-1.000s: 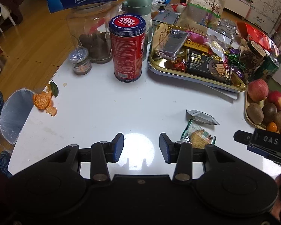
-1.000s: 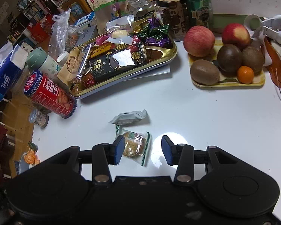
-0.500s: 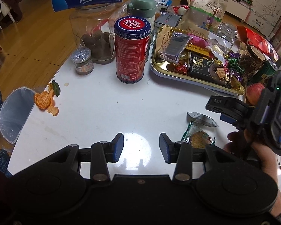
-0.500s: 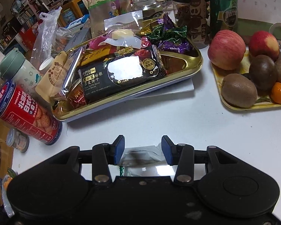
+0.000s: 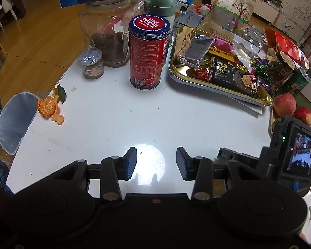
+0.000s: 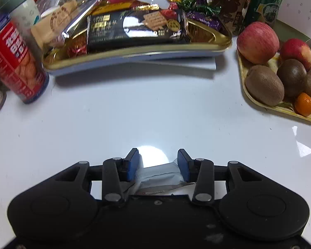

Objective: Organize snacks
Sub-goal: 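Close the right gripper on the white wrapped bar, then lower the left gripper onto the round cookie packet and close it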

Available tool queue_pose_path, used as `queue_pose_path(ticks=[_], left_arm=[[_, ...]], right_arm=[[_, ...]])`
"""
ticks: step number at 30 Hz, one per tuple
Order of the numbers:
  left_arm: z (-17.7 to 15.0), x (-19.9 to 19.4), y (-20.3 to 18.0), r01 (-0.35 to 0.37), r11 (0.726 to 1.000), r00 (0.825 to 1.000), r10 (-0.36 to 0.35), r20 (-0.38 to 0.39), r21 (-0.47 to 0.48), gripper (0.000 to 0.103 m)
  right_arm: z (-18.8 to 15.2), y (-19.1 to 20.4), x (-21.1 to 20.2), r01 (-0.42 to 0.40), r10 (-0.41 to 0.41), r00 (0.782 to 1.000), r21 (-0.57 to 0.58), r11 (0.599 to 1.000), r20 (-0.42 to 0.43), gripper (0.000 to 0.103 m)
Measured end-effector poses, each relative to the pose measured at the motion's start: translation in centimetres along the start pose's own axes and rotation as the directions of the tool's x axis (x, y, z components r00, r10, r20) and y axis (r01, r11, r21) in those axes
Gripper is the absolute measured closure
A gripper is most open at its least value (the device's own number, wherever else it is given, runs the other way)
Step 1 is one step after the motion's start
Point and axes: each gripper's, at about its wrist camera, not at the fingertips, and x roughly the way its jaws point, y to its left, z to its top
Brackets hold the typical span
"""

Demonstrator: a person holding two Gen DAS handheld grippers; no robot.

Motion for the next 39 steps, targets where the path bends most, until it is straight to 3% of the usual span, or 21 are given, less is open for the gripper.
queue_pose_path(ticks=[4, 9, 13, 17, 18, 22, 24, 26, 28, 32, 34, 39], left_arm=[[-0.2, 0.1, -0.4, -0.007, 1.0, 1.0, 0.007, 0.0, 0.024, 0.052], [-0.4, 0.4, -0.7, -0.009, 0.999, 1.0, 0.009, -0.011, 0.034, 0.052], [-0.5, 0.3, -0.8, -0.009, 0.999, 1.0, 0.009, -0.007, 0.041, 0.052], [-0.6, 0.3, -0.8, -0.012, 0.999, 1.0, 0.012, -0.007, 0.048, 0.052], [-0.7, 0.3, -0.8, -0.011, 0.999, 1.0, 0.011, -0.007, 0.05, 0.052], [-0.6, 0.4, -0.6, -0.01, 0.999, 1.0, 0.011, -0.01, 0.049, 0.052], [-0.4, 0.5, -0.4, -0.008, 0.999, 1.0, 0.009, -0.013, 0.042, 0.052], [-0.3, 0.5, -0.4, -0.007, 0.999, 1.0, 0.007, -0.013, 0.032, 0.052], [-0.3, 0.5, -0.4, -0.004, 0.999, 1.0, 0.005, -0.013, 0.032, 0.052], [-0.5, 0.7, -0.8, -0.003, 0.999, 1.0, 0.004, -0.018, 0.053, 0.052], [-0.6, 0.8, -1.1, 0.002, 0.998, 1.0, -0.001, -0.027, 0.064, 0.052], [-0.8, 1.3, -1.5, 0.033, 0.997, 0.998, -0.029, -0.061, 0.072, 0.052]], right_arm=[[-1.2, -2.0, -0.8, -0.064, 0.068, 0.991, 0.032, 0.997, -0.112, 0.059], [-1.7, -6.3, -4.2, -0.106, 0.116, 0.993, 0.24, 0.965, -0.027, 0.059], [-2.2, -7.8, -5.4, -0.189, 0.222, 0.974, 0.363, 0.912, -0.051, 0.059], [-3.1, -8.1, -5.4, -0.247, 0.334, 0.938, 0.505, 0.827, -0.09, 0.057], [-3.2, -7.8, -5.5, -0.25, 0.337, 0.937, 0.504, 0.827, -0.088, 0.057], [-2.4, -6.2, -5.5, -0.167, 0.196, 0.979, 0.324, 0.931, -0.061, 0.057], [-2.0, -5.0, -5.4, -0.159, 0.172, 0.983, 0.175, 0.972, -0.062, 0.057], [-2.1, -3.8, -5.5, -0.163, 0.163, 0.985, 0.004, 0.987, -0.063, 0.057], [-2.6, -2.5, -5.5, -0.137, 0.132, 0.99, -0.178, 0.974, -0.044, 0.057], [-4.1, -0.8, -5.3, -0.064, 0.084, 0.996, -0.437, 0.897, 0.026, 0.057], [-4.4, -0.6, -4.9, -0.079, 0.101, 0.995, -0.482, 0.872, 0.02, 0.057], [-4.1, -0.4, -3.5, -0.145, 0.153, 0.988, -0.477, 0.867, -0.021, 0.055]])
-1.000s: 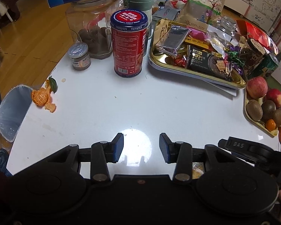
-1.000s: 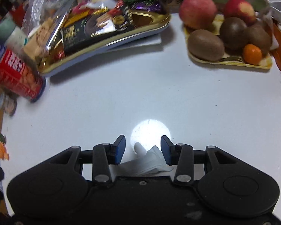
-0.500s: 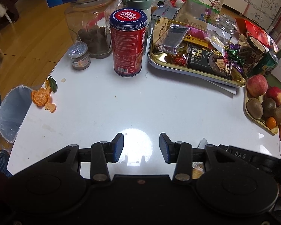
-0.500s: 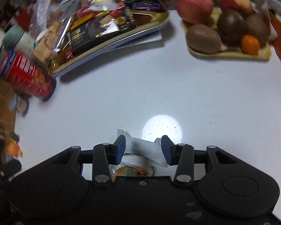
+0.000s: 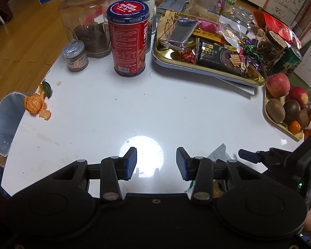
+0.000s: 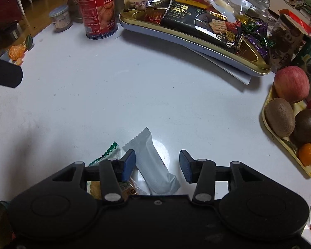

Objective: Organize snacks
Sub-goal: 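Lower the left gripper onto the round cookie packet and close it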

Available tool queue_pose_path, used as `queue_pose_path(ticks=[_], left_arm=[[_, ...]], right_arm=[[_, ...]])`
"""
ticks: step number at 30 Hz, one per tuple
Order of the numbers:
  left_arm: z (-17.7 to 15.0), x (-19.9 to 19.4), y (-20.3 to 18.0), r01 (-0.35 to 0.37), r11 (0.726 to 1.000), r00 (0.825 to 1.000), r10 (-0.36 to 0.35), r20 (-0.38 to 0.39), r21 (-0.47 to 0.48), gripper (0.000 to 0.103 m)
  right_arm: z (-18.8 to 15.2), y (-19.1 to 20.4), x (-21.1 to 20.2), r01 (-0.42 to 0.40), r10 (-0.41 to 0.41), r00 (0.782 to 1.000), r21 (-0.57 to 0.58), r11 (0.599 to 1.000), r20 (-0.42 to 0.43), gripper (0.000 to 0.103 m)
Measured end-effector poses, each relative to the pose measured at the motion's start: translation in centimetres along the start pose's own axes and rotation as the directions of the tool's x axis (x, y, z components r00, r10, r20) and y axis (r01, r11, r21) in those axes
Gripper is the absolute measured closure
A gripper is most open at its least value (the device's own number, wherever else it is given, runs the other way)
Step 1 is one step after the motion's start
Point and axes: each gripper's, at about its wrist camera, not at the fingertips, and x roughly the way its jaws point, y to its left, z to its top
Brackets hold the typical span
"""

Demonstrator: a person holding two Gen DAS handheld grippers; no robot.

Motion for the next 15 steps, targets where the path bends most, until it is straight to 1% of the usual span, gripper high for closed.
queue_pose_path(ticks=[1, 2, 5, 7, 9, 11, 13, 15], left_arm=[[0.0, 0.1, -0.1, 0.003, 1.0, 1.0, -0.003, -0.005, 0.002, 0.052], [-0.1, 0.2, -0.1, 0.005, 1.0, 1.0, -0.005, -0.01, 0.002, 0.052], [-0.1, 0.4, -0.3, 0.003, 1.0, 1.0, -0.003, -0.018, 0.007, 0.052], [-0.2, 0.6, -0.5, 0.005, 1.0, 1.0, -0.005, -0.021, 0.013, 0.052], [-0.4, 0.8, -0.8, 0.014, 1.0, 0.999, -0.013, -0.031, 0.019, 0.052], [-0.6, 1.1, -1.3, 0.029, 0.999, 0.998, -0.027, -0.048, 0.024, 0.052], [-1.0, 1.5, -1.8, 0.045, 0.998, 0.997, -0.043, -0.066, 0.034, 0.052], [-1.4, 1.9, -2.5, 0.06, 0.997, 0.995, -0.055, -0.089, 0.049, 0.052]], right_arm=[[-0.1, 0.0, 0.3, -0.003, 0.003, 1.0, 0.001, 1.0, -0.005, 0.055], [-0.1, -0.1, 0.5, -0.004, 0.005, 1.0, 0.006, 1.0, -0.004, 0.057], [-0.6, -0.4, 1.3, 0.021, -0.021, 1.0, 0.015, 1.0, -0.023, 0.058], [-1.3, -1.0, 1.3, 0.015, -0.015, 1.0, 0.045, 0.999, -0.002, 0.061], [-1.9, -1.8, 1.1, -0.003, 0.003, 1.0, 0.099, 0.995, -0.001, 0.061], [-2.6, -2.2, 0.8, 0.013, -0.012, 1.0, 0.111, 0.994, -0.009, 0.061], [-3.2, -2.5, 0.5, 0.005, -0.005, 1.0, 0.111, 0.994, -0.005, 0.067], [-3.9, -2.8, 0.2, 0.018, -0.019, 1.0, 0.133, 0.991, 0.0, 0.071]])
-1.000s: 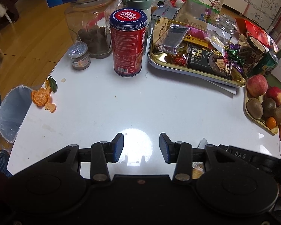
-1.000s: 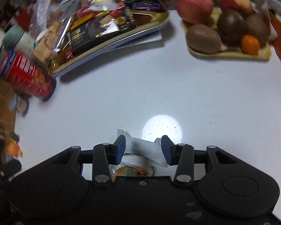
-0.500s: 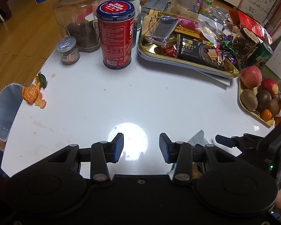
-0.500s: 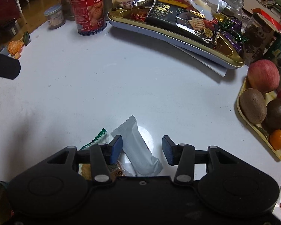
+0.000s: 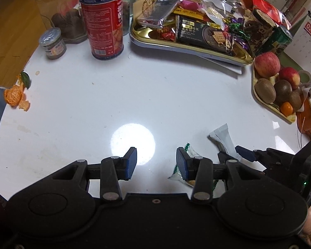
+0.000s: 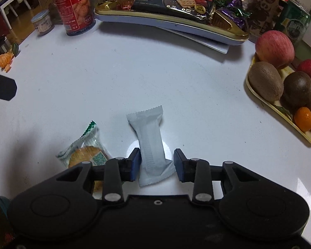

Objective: Organize snacks
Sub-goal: 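Lower the left gripper onto the round cookie packet and close it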

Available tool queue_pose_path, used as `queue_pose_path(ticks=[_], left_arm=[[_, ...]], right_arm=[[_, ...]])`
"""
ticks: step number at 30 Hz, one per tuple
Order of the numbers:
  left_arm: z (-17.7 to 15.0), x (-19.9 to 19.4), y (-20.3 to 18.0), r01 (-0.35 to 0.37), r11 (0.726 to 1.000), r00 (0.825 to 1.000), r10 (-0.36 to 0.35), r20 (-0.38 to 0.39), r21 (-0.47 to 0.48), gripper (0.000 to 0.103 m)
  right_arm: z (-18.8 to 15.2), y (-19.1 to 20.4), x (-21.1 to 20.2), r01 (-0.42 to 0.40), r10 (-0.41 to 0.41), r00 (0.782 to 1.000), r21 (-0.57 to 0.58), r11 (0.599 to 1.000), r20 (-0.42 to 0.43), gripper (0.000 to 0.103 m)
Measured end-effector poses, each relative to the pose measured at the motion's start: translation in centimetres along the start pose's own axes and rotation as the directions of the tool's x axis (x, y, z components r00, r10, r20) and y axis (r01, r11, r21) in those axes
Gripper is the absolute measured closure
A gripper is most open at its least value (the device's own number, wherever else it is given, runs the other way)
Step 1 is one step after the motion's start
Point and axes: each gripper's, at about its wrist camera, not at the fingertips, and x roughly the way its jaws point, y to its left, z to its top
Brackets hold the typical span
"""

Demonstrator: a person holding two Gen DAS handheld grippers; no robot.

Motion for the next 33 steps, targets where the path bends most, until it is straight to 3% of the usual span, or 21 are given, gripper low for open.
queue_pose_path(ticks=[6, 9, 12, 17, 21, 24, 27, 29, 33], left_arm=[[-1.2, 2.1, -1.5, 0.07, 0.998, 0.993, -0.07, -0.091, 0.003, 0.052], [-1.8, 3.1, -2.1, 0.133, 0.99, 0.981, -0.138, -0.135, -0.046, 0.052], [-2.0, 3.7, -2.8, 0.171, 0.979, 0.975, -0.185, -0.124, -0.113, 0.052], [-1.9, 4.6, -3.6, 0.11, 0.975, 0.991, -0.122, -0.054, -0.195, 0.051], [-1.7, 6.2, -4.0, 0.053, 0.971, 0.996, -0.067, -0.053, -0.231, 0.051], [-1.7, 7.5, -5.1, -0.009, 0.982, 0.997, -0.005, -0.072, -0.191, 0.049], [-1.9, 7.7, -6.4, -0.053, 0.996, 0.997, 0.049, -0.061, -0.069, 0.044], [-2.2, 7.8, -7.1, -0.049, 0.998, 0.996, 0.051, -0.076, 0.028, 0.044], [-2.6, 7.6, -6.9, -0.011, 0.992, 0.993, 0.026, -0.116, 0.126, 0.044]], right_arm=[[-1.6, -1.5, -1.0, 0.095, -0.085, 0.994, 0.153, 0.984, -0.07, 0.074], [-2.8, -3.1, -1.6, 0.132, -0.094, 0.984, 0.27, 0.954, -0.151, 0.073], [-4.4, -3.9, -2.4, 0.15, -0.101, 0.979, 0.293, 0.944, -0.175, 0.073], [-5.6, -4.4, -3.0, 0.152, -0.104, 0.981, 0.327, 0.933, -0.161, 0.072], [-5.5, -4.4, -2.9, 0.146, -0.097, 0.983, 0.344, 0.928, -0.157, 0.072], [-5.3, -4.5, -2.7, 0.135, -0.085, 0.984, 0.355, 0.925, -0.154, 0.071], [-5.4, -4.6, -2.7, 0.126, -0.077, 0.986, 0.349, 0.928, -0.15, 0.071], [-5.4, -4.7, -2.7, 0.124, -0.075, 0.986, 0.343, 0.931, -0.152, 0.071], [-5.3, -4.8, -2.6, 0.123, -0.077, 0.986, 0.323, 0.938, -0.15, 0.069]])
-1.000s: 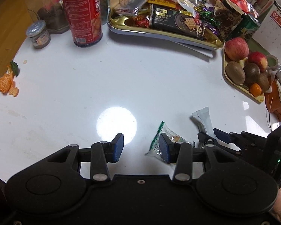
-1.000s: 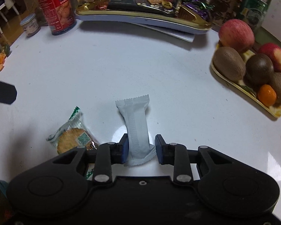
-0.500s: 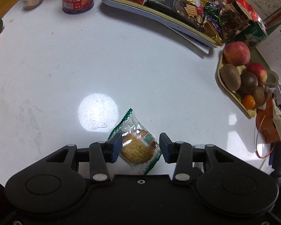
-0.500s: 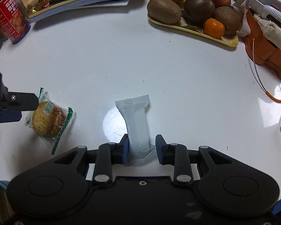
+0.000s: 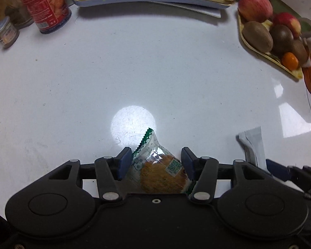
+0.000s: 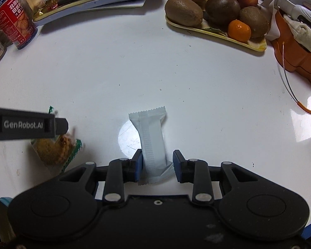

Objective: Organize snacks
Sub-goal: 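Lower the left gripper onto the round cookie packet and close it, then lift both held packets and carry them over the gold tray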

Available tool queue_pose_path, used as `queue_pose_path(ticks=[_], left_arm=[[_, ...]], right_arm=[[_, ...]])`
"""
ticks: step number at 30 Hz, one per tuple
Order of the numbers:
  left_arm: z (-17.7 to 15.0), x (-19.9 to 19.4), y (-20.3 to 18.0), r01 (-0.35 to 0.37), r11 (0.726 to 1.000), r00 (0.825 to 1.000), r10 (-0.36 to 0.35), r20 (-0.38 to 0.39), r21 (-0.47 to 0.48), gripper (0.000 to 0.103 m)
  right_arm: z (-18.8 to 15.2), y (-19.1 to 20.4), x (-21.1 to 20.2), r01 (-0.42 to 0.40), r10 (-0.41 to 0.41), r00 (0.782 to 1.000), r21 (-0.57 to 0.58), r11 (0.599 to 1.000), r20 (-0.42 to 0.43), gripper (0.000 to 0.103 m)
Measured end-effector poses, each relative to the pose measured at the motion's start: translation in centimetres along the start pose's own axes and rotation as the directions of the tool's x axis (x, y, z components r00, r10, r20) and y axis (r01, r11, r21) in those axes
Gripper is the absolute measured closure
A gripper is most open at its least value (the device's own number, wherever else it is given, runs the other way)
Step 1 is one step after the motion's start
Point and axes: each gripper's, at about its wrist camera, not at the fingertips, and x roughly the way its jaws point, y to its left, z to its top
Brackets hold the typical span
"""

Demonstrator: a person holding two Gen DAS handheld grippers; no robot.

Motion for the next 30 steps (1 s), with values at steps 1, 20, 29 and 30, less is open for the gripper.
queue_pose_path(ticks=[1, 20, 29, 30], left_arm=[[-0.1, -0.3, 0.2, 0.002, 1.0, 1.0, -0.002, 0.005, 0.006, 0.045], [-2.3, -0.1, 3.2, 0.154, 0.94, 0.983, -0.176, -0.049, -0.305, 0.044], [0.8, -0.6, 4.6, 0.083, 0.957, 0.996, -0.074, 0.044, -0.278, 0.044], [0.8, -0.8, 4.6, 0.086, 0.961, 0.996, -0.074, 0.053, -0.263, 0.044]], right_arm=[[0.0, 0.0, 0.0, 0.002, -0.002, 1.0, -0.004, 1.0, 0.004, 0.069], [0.2, 0.4, -0.3, 0.003, -0.001, 1.0, -0.049, 0.999, 0.03, 0.069], [0.2, -0.4, -0.4, -0.021, 0.022, 1.0, -0.031, 0.999, 0.02, 0.069], [0.4, -0.5, -0.3, -0.024, 0.025, 0.999, -0.031, 0.999, 0.02, 0.069]])
